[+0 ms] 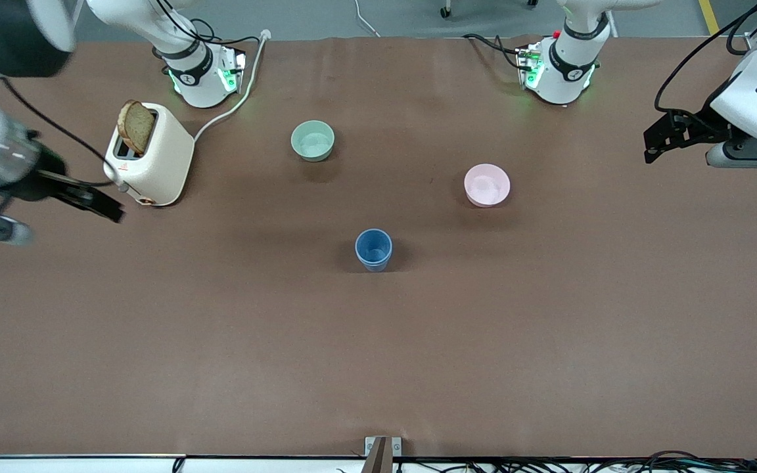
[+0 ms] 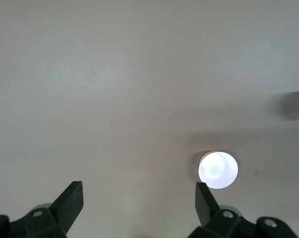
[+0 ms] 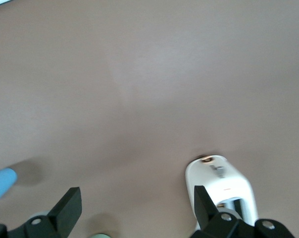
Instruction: Stack blue cups with both arms
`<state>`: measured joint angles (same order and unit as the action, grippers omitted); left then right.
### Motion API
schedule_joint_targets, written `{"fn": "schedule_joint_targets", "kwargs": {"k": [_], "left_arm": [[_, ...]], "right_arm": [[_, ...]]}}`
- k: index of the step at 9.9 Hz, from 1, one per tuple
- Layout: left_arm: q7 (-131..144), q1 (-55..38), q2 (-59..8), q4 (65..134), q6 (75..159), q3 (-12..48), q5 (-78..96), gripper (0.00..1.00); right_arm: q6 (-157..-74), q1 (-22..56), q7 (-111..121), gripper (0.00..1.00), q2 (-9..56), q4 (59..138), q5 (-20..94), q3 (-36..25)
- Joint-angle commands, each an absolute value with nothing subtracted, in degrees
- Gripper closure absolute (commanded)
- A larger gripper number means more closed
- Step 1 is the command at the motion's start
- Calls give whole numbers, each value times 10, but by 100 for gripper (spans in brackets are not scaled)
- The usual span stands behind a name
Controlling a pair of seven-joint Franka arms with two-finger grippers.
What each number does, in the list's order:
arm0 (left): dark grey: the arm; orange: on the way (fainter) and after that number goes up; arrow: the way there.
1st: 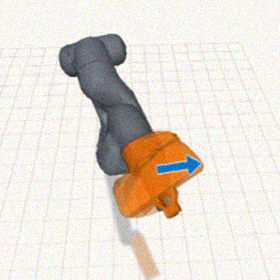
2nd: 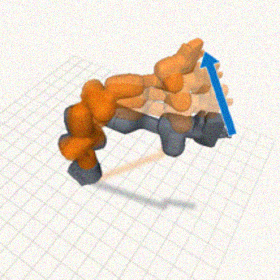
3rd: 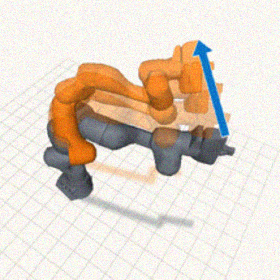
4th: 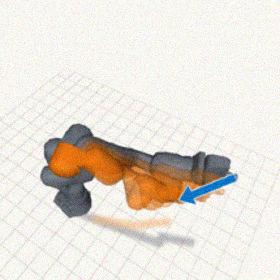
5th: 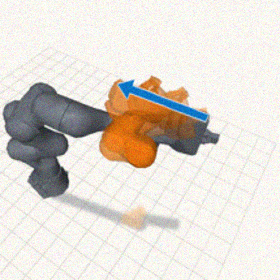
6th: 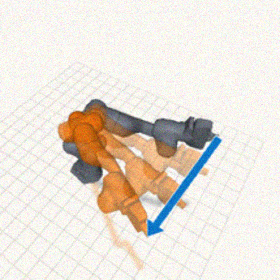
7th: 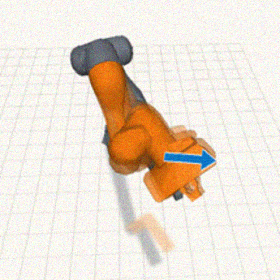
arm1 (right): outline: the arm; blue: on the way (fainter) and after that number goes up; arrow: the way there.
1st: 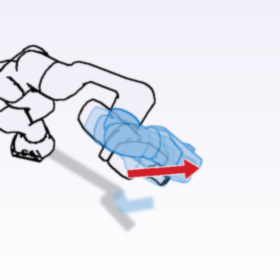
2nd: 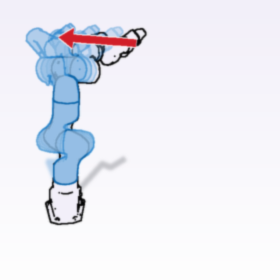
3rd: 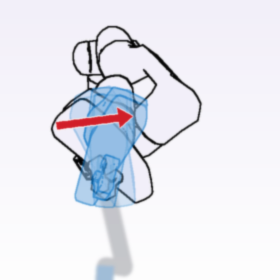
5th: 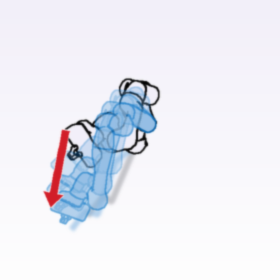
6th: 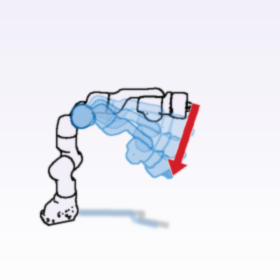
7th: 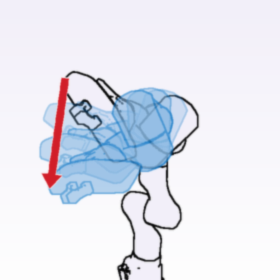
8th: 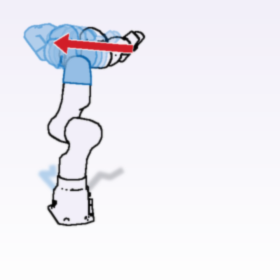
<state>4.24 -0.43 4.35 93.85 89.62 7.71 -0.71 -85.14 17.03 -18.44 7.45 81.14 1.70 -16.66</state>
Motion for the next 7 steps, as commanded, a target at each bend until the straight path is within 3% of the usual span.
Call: {"fn": "schedule_joint_targets", "kwargs": {"k": [1,2,3,7], "left_arm": [[34,-3,41,950,902,78,-2,0],[34,-3,40,949,902,78,-3,0],[34,-3,40,949,902,78,-3,0],[35,-3,31,931,898,78,-3,0]], "right_arm": [[-836,64,-65,0,34,840,20,-106],[-833,-3,-47,0,20,854,20,-48],[-835,-18,-47,0,12,864,20,-28],[-823,2,10,0,26,815,14,-45]]}}
